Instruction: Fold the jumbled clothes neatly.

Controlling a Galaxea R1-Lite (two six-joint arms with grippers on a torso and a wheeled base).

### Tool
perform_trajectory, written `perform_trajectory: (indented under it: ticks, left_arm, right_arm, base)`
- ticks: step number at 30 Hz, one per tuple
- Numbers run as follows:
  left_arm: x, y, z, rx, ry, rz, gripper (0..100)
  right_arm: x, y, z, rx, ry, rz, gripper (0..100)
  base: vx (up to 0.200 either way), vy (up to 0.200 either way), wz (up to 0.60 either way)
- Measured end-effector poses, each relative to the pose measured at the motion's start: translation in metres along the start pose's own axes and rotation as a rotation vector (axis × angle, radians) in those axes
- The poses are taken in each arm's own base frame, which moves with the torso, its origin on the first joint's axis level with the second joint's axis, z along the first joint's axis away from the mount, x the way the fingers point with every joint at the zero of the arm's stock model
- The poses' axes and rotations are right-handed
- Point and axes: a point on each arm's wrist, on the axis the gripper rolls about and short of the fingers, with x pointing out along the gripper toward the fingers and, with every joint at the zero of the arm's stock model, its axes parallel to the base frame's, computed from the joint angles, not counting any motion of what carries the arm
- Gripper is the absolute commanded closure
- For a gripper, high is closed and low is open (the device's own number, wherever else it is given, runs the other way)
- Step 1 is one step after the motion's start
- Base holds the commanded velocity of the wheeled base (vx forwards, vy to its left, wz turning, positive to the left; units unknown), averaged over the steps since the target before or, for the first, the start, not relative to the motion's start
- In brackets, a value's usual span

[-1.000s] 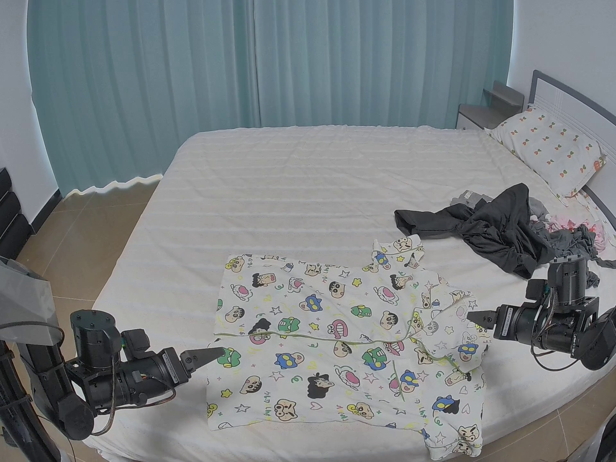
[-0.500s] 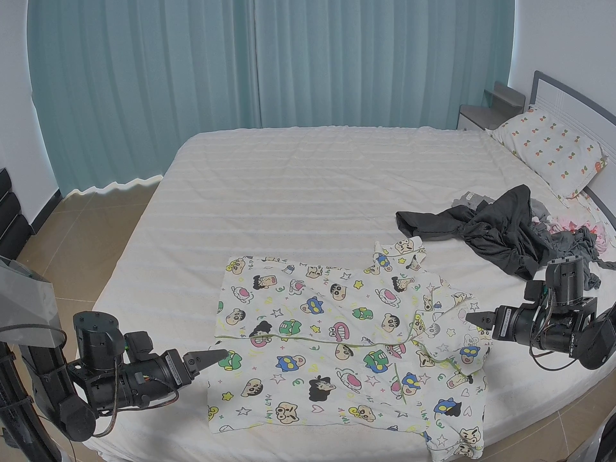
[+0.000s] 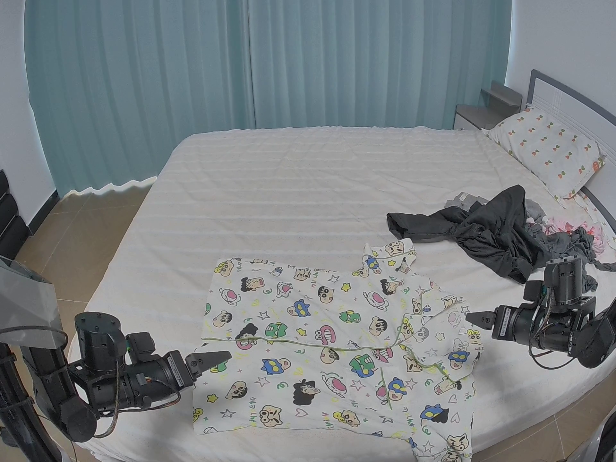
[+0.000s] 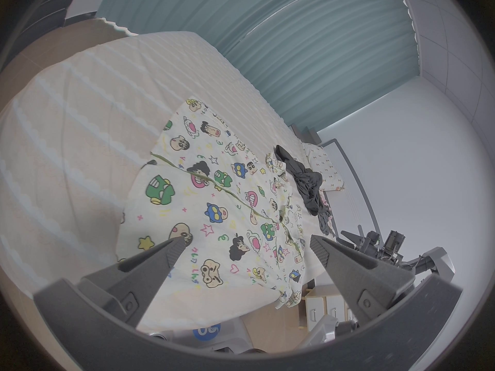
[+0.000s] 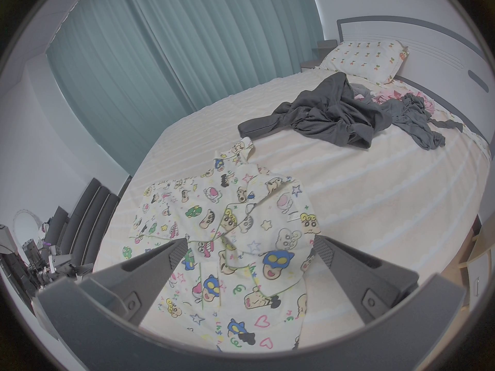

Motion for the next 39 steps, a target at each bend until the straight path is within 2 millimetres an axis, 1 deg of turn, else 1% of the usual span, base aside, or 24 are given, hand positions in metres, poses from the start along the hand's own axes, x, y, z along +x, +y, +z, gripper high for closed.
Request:
perform_trajectory:
  ticks: [4,13,28,31,33,36,39]
  left_arm:
    - [0.001,0.0,-0.001,0.002,0.004,-0.001,0]
    - [0.002,0.0,-0.003,0.004,0.014,0.001,0]
    - [0.002,0.0,-0.002,0.005,0.01,0.005,0]
    - [0.002,0.0,-0.002,0.005,0.01,0.007,0]
    - [0.002,0.0,-0.002,0.005,0.01,0.007,0]
    - [0.003,0.001,-0.002,0.003,0.01,0.011,0]
    - [0.003,0.002,-0.002,0.001,0.01,0.013,0]
  right_arm:
    - [0.001,0.0,0.0,0.0,0.003,-0.002,0]
    - [0.001,0.0,-0.001,-0.002,0.005,0.0,0]
    - [0.005,0.001,-0.004,-0.006,0.027,0.0,0]
    - [0.007,0.002,-0.005,-0.007,0.034,0.003,0]
    - [0.008,0.002,-0.006,-0.005,0.035,0.003,0]
    - [0.01,0.005,-0.003,0.019,0.016,0.018,0]
    - [0.016,0.01,0.004,0.058,-0.018,0.04,0]
  base:
    - [0.0,0.0,0.0]
    - [0.0,-0.2,0.0]
    - [0.0,0.0,0.0]
    - [0.2,0.0,0.0]
    - [0.0,0.0,0.0]
    - [0.0,0.0,0.0]
    - [0.0,0.0,0.0]
